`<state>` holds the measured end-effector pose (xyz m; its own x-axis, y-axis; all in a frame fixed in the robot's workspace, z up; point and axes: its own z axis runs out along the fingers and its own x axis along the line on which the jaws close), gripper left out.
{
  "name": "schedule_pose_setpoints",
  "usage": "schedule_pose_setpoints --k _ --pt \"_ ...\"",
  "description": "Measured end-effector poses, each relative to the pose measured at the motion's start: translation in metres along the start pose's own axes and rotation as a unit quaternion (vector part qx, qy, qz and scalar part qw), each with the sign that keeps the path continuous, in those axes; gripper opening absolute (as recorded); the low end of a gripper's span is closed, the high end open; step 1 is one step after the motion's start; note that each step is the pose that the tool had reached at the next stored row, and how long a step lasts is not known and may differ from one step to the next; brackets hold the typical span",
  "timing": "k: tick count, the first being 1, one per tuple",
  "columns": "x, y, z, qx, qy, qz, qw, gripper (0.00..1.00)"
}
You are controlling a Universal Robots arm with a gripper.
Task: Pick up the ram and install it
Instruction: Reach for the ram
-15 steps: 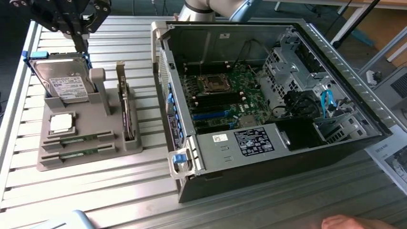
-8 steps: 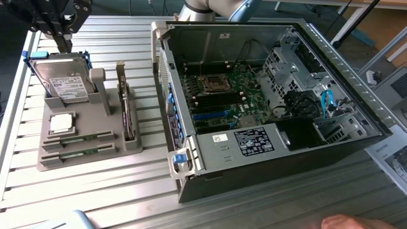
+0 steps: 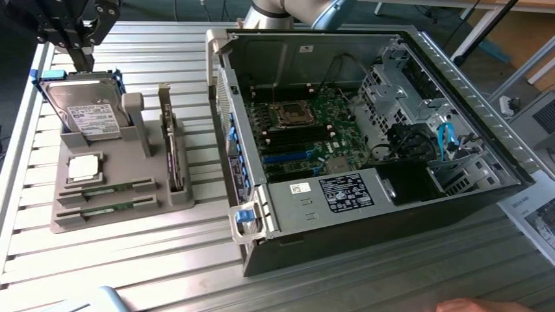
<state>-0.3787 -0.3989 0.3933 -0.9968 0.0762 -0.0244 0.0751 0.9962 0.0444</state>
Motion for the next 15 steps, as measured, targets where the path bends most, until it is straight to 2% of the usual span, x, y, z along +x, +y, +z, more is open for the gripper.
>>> schedule_pose_setpoints --k 7,15 --pt "0.000 -0.0030 -0.0002 0.0003 0.0000 0.000 1.0000 0.11" --pt "-0.002 -0.0206 -0.0009 0.0005 0.0000 0.000 1.0000 0.11"
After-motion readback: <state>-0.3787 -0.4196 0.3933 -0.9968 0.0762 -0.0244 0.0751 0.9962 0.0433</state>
